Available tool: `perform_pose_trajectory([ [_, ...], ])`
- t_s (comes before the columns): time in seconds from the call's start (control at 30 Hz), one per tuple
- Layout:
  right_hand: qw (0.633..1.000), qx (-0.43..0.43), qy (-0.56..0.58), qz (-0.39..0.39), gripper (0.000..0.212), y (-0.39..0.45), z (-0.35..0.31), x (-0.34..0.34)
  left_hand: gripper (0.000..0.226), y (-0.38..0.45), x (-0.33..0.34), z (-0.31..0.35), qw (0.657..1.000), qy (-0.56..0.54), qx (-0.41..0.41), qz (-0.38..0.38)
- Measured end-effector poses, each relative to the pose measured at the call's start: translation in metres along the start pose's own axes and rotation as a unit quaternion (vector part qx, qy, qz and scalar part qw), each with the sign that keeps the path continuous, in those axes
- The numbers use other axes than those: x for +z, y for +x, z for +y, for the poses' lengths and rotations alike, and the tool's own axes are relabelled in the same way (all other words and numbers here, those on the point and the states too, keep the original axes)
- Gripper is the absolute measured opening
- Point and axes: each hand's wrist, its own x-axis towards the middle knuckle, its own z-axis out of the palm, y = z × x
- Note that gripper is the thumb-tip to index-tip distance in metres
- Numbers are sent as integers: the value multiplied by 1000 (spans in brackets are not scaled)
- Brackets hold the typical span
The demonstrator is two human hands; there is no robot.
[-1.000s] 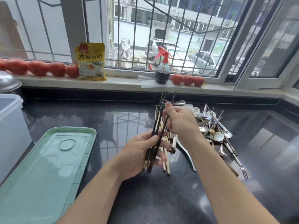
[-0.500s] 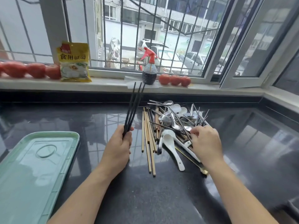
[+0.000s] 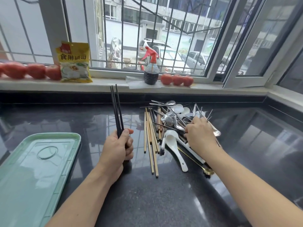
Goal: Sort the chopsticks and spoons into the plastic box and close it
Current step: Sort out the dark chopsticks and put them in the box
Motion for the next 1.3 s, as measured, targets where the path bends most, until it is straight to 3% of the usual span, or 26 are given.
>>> perform_pose_trajectory([
  [0.1,999,9,26,-15,18,1,2,-5,16,-3,2,1,1000,-10,-6,-5],
  [0.17,991,45,128,4,15,-1,1,-15,17,-7,5,5,1000,-24,-5,3],
  [0.23,956,84,281,15,14,-3,-8,-30,20,-13,10,11,999,-33,0,9],
  [0.37,845,80,529,-21,19,-12,-52,-76,27,-20,14,16,999,-46,-10,-14],
  [0.5,803,16,582,-131,17,-26,-112,-96,29,-22,13,17,992,-107,-22,-62],
  [0.63,892,-31,449,-41,22,-26,-157,-75,31,-15,5,14,984,-140,-76,-80],
  [0.67,887,-47,455,-56,24,-22,-159,-72,31,-12,2,12,986,-127,-74,-80],
  [0.73,830,-48,536,-145,26,-12,-151,-72,25,-6,0,8,994,-83,-48,-55],
  [0.77,824,-28,543,-159,26,-3,-143,-70,21,-3,0,6,997,-68,-30,-28],
  [0.8,846,2,515,-138,25,11,-133,-65,18,1,-1,4,998,-64,-11,4],
  [0.87,923,61,372,-76,23,41,-109,-45,15,8,-3,2,996,-74,14,49],
  [0.93,953,88,275,-91,23,63,-94,-30,15,12,-6,2,994,-91,22,54],
  [1.03,955,87,236,-157,25,83,-94,-16,16,13,-10,3,993,-103,16,47],
  [1.17,957,97,192,-195,11,100,-105,-17,17,12,-10,4,993,-114,12,39],
  [1.3,937,76,161,-300,39,108,-118,-27,16,12,-9,4,993,-113,11,36],
])
